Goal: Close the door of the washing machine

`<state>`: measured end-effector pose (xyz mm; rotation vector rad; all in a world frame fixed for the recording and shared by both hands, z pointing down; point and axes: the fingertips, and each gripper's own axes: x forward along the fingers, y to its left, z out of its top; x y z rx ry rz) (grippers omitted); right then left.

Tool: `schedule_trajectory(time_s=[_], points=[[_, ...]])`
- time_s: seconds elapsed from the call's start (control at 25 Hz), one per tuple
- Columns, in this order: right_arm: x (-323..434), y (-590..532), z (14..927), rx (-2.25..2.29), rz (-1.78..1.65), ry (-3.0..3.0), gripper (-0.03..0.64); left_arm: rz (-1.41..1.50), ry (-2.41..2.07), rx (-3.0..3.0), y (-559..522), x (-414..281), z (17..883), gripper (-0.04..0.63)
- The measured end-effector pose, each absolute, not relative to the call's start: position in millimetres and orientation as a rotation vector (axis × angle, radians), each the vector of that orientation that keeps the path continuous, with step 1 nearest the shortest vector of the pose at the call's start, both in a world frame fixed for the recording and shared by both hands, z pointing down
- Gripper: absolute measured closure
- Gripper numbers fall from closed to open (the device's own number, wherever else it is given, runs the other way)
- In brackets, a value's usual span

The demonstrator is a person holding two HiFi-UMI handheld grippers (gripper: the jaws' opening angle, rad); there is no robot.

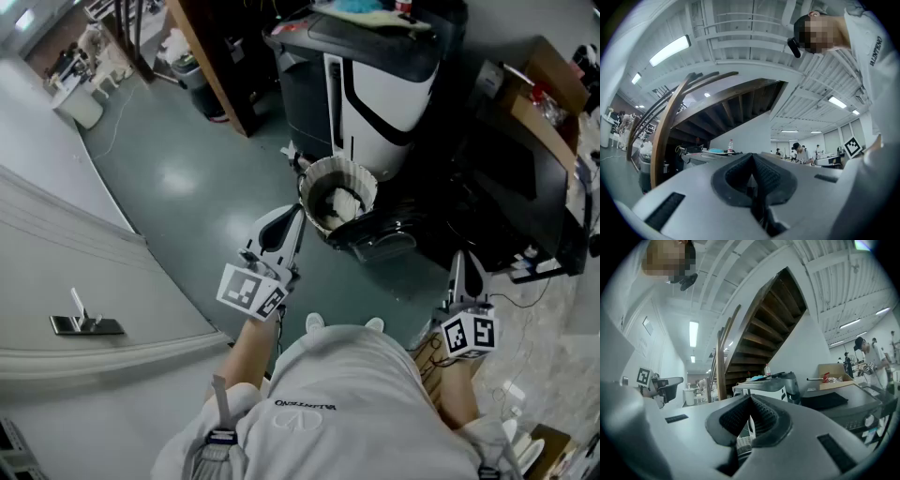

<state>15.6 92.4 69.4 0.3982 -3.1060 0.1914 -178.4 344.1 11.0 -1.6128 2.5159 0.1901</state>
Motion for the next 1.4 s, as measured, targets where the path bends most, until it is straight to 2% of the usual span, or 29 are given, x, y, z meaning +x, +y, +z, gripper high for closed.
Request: schedule_trajectory(time_s=[0.32,0.64,0.92,1.4], points=[[-5.9,121.4,68.6,0.387,0.147,-3.089,0.606,0.194,2.503,-1.672,370.1,-190.1,24.9,0.597],[-48.6,189.8,70.9,0.133,-0.18,-2.999,0.604,0.185,2.51,-1.842,394.0,-202.1,78.2,0.597],[-81.8,214.8,107.9,-0.004,-0.2,-2.951,0.605,0.202,2.538,-1.905,382.4,-210.9,117.2,0.597],[-133.9,180.9,155.5,-0.199,-0.143,-2.956,0.606,0.151,2.618,-1.919,310.1,-231.2,149.0,0.586]])
